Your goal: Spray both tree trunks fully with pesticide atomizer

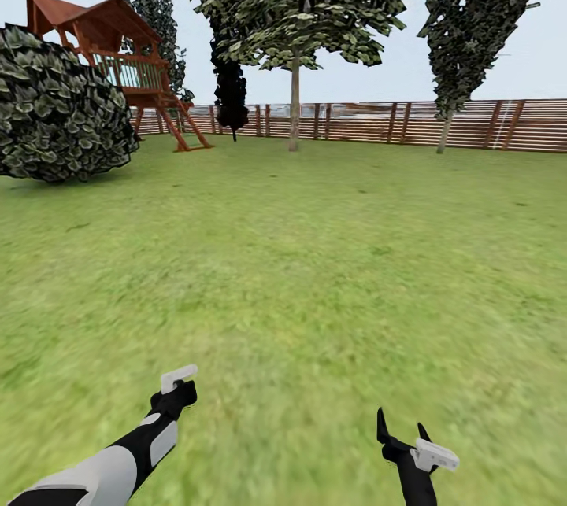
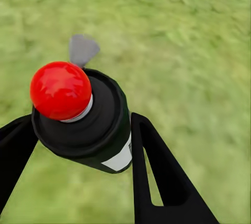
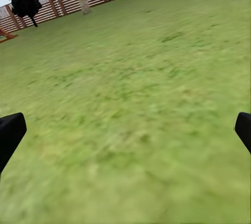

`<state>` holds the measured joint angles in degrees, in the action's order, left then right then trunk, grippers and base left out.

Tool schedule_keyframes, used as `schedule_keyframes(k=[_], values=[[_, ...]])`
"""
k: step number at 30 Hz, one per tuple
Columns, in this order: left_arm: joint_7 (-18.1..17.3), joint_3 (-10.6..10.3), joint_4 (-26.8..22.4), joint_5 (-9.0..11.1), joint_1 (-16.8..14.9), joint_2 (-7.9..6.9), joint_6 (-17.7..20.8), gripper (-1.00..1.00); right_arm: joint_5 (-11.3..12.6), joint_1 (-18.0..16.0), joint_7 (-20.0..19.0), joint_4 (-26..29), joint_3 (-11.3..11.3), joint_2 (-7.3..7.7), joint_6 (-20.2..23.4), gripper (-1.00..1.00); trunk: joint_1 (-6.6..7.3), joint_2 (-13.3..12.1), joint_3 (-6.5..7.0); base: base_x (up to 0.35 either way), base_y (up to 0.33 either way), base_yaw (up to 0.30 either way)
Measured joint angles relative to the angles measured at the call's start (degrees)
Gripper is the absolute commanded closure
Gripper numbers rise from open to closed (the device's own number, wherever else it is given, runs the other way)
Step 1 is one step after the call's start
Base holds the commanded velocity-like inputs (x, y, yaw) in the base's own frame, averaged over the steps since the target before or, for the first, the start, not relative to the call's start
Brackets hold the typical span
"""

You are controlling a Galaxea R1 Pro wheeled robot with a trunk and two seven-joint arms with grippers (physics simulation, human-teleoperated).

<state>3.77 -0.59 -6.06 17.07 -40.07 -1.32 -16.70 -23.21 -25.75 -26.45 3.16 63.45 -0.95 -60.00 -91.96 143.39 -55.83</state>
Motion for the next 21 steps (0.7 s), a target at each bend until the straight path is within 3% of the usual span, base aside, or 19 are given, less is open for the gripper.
schedule_keyframes(k=[21], values=[[0.0,0.0,0.0,0.0,0.0,0.0,0.0,1.0,0.01,0.0,0.0,0.0,-0.01,0.0,0.0,-1.0,0.0,0.0,0.0,0.335,0.113,0.0]])
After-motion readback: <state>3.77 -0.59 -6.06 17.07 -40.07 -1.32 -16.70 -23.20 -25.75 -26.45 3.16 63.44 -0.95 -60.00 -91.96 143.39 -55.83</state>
